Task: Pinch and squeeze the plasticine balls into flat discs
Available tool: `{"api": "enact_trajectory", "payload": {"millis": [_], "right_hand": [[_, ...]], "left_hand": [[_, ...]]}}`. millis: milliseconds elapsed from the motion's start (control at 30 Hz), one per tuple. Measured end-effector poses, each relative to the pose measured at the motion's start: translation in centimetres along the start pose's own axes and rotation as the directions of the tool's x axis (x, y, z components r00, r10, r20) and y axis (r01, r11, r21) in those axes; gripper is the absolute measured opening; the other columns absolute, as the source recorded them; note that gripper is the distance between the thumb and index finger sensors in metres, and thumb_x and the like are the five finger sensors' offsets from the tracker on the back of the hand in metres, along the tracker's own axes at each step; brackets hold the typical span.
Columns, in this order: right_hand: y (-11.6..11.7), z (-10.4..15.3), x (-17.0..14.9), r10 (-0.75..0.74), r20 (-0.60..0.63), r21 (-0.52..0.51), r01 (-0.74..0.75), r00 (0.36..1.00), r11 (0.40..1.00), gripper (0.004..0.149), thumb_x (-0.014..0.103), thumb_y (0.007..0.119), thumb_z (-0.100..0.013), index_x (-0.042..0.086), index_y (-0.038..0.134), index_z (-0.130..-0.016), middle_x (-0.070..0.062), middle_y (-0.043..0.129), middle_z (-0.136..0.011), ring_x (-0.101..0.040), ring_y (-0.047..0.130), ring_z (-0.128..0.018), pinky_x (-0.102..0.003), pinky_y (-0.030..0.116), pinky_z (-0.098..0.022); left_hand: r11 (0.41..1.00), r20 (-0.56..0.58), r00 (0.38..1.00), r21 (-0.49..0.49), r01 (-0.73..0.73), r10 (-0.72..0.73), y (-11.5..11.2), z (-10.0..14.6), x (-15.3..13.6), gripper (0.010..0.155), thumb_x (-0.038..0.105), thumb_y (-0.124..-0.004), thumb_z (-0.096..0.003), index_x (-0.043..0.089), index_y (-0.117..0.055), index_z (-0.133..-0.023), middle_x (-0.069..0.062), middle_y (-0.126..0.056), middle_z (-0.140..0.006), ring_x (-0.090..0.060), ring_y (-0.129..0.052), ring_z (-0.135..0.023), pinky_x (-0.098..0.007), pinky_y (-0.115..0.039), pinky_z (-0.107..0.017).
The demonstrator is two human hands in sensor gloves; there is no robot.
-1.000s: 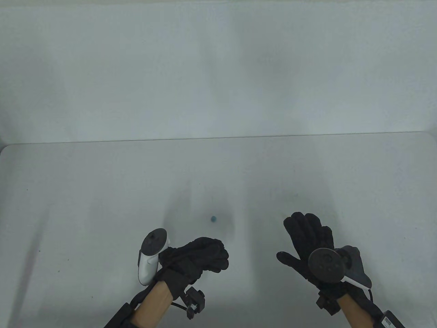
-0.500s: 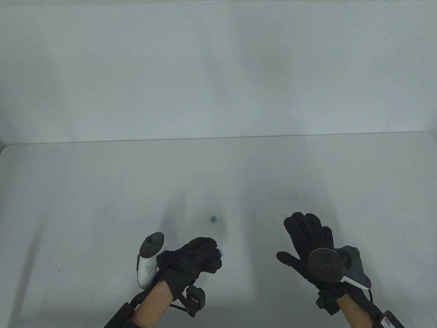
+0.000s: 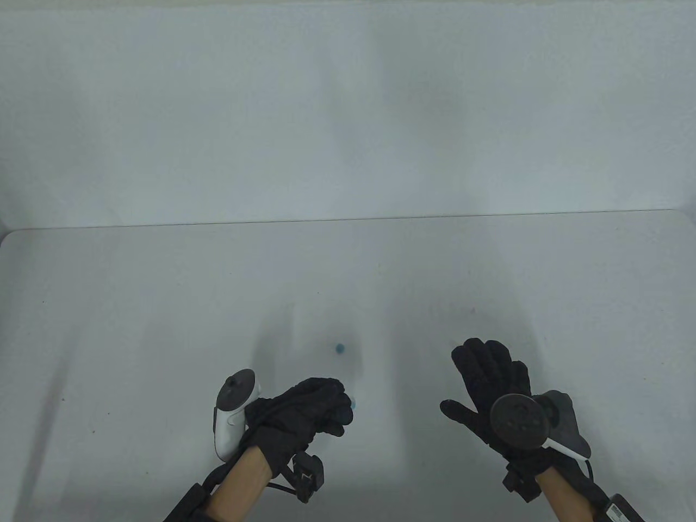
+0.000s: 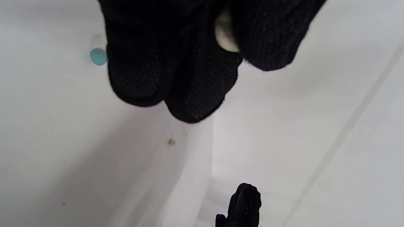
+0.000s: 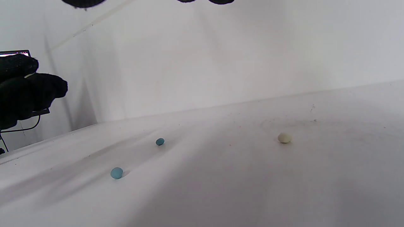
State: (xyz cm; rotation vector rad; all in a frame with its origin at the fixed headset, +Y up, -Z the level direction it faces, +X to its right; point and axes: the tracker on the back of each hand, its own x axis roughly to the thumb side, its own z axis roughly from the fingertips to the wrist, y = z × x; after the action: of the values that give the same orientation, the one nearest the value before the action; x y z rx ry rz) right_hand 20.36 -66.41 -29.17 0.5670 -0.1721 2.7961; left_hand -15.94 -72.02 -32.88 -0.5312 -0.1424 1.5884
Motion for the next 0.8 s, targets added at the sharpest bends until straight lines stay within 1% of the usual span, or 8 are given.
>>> {"api": "enact_trajectory", "payload": {"millis": [200,300,433,500,533,600,667,800], "right_hand": [[0.0,0.0,0.0,-0.002,-0.001,-0.001,0.002,1.0,1.0,0.082,0.066,0.051,-0.056,0.015,0.03,-0.117,-0.017,0.03,-0.124,-0.053,0.035,-0.111,-0.077,0.043,-0.069],[0.0,0.0,0.0,-0.002,-0.001,-0.001,0.002,1.0,1.0,0.082,0.066,0.051,-0.056,0.015,0.03,-0.117,-0.017,0.03,-0.124,-0.054,0.034,-0.111,-0.077,0.043,-0.069],[0.0,0.0,0.0,-0.004,-0.003,-0.002,0.004,1.0,1.0,0.082,0.066,0.051,-0.056,0.015,0.031,-0.117,-0.016,0.03,-0.124,-0.053,0.035,-0.111,-0.077,0.043,-0.069],[0.0,0.0,0.0,-0.004,-0.004,-0.004,0.004,1.0,1.0,0.082,0.066,0.051,-0.056,0.015,0.031,-0.117,-0.016,0.03,-0.124,-0.053,0.035,-0.111,-0.077,0.043,-0.069],[0.0,0.0,-0.1,-0.005,-0.005,-0.004,0.004,1.0,1.0,0.082,0.066,0.051,-0.056,0.015,0.031,-0.117,-0.016,0.03,-0.124,-0.053,0.035,-0.111,-0.077,0.043,-0.069],[0.0,0.0,-0.1,-0.007,-0.006,-0.003,0.007,1.0,1.0,0.082,0.066,0.051,-0.056,0.015,0.031,-0.117,-0.017,0.03,-0.124,-0.053,0.034,-0.111,-0.077,0.043,-0.069],[0.1,0.0,-0.1,-0.008,-0.006,-0.001,0.008,1.0,1.0,0.082,0.066,0.051,-0.056,0.015,0.031,-0.117,-0.016,0.03,-0.124,-0.053,0.035,-0.111,-0.077,0.043,-0.069],[0.1,0.0,-0.1,-0.009,-0.006,-0.001,0.009,1.0,1.0,0.082,0.066,0.051,-0.056,0.015,0.031,-0.117,-0.017,0.03,-0.124,-0.053,0.035,-0.111,-0.077,0.043,-0.069]], "left_hand": [[0.997,0.034,0.997,0.017,0.072,-0.073,0.1,0.0,0.4,0.043,0.039,-0.084,-0.0464,0.011,-0.086,-0.08,-0.005,-0.102,-0.062,-0.008,-0.116,-0.039,-0.027,-0.101,-0.035],[0.998,0.022,0.998,0.023,0.06,-0.061,0.2,0.0,0.3,0.042,0.04,-0.083,-0.0469,0.012,-0.086,-0.079,-0.004,-0.103,-0.06,-0.008,-0.115,-0.037,-0.026,-0.101,-0.034],[1.0,-0.02,1.0,0.005,-0.018,0.018,0.4,-0.1,-0.5,0.047,0.038,-0.072,-0.0541,0.009,-0.073,-0.091,-0.009,-0.09,-0.079,-0.019,-0.105,-0.058,-0.037,-0.09,-0.051],[0.995,0.007,0.996,-0.054,-0.085,0.086,0.4,-0.2,-0.9,0.073,0.054,-0.061,-0.0542,0.0,-0.06,-0.104,-0.021,-0.077,-0.095,-0.032,-0.096,-0.076,-0.045,-0.08,-0.061],[0.99,0.011,0.992,-0.068,-0.123,0.124,0.4,-0.2,-1.0,0.078,0.059,-0.058,-0.0542,0.0,-0.058,-0.105,-0.023,-0.075,-0.097,-0.035,-0.094,-0.078,-0.046,-0.079,-0.062],[0.984,0.006,0.985,-0.047,-0.172,0.172,0.4,-0.1,-1.1,0.082,0.061,-0.059,-0.0529,-0.002,-0.057,-0.106,-0.025,-0.074,-0.099,-0.038,-0.093,-0.082,-0.047,-0.079,-0.063],[0.993,0.006,0.993,-0.016,-0.12,0.12,0.6,-0.1,-1.1,0.078,0.06,-0.062,-0.0528,0.001,-0.062,-0.103,-0.021,-0.079,-0.095,-0.034,-0.097,-0.078,-0.044,-0.082,-0.061],[0.996,-0.021,0.997,0.049,-0.069,0.07,0.9,0.0,-1.1,0.057,0.05,-0.071,-0.0529,0.007,-0.075,-0.09,-0.011,-0.093,-0.078,-0.022,-0.109,-0.06,-0.036,-0.092,-0.05]]}}
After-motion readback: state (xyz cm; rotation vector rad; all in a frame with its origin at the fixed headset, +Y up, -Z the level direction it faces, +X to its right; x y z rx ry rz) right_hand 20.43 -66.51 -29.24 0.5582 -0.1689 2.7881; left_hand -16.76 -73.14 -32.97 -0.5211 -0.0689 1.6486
